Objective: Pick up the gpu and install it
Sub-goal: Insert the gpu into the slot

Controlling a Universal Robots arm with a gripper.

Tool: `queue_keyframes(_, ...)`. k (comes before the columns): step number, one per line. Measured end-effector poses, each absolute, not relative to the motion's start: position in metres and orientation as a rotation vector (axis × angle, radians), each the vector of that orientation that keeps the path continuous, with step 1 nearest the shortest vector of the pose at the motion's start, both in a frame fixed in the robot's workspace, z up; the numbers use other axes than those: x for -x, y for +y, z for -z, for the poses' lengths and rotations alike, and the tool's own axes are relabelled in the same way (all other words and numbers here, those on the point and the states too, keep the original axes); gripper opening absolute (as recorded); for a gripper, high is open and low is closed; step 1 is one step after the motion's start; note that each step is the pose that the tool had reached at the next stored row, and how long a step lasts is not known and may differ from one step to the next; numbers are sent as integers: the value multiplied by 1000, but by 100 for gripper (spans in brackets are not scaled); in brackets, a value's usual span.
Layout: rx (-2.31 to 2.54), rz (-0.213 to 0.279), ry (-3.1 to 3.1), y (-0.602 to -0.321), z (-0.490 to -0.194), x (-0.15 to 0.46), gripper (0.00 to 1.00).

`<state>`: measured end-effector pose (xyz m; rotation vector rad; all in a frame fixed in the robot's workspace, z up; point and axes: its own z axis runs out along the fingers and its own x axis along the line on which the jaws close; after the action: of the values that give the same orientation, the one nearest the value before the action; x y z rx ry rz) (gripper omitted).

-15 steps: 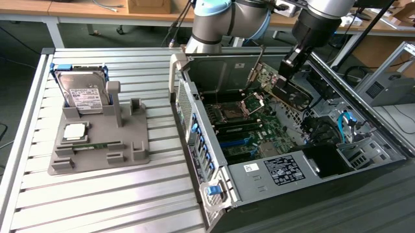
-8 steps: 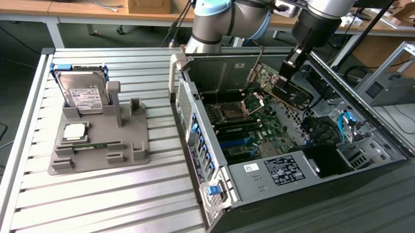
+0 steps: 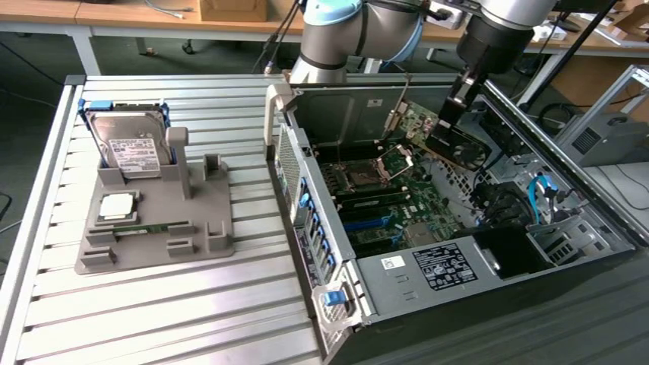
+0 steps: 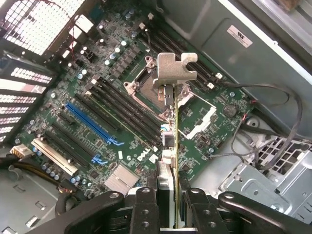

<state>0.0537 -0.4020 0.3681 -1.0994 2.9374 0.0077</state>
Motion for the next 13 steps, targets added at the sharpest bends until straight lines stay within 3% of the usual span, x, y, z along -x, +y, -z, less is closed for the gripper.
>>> queue_keyframes(13,1288,-8,2860,-402,-368,-54,27)
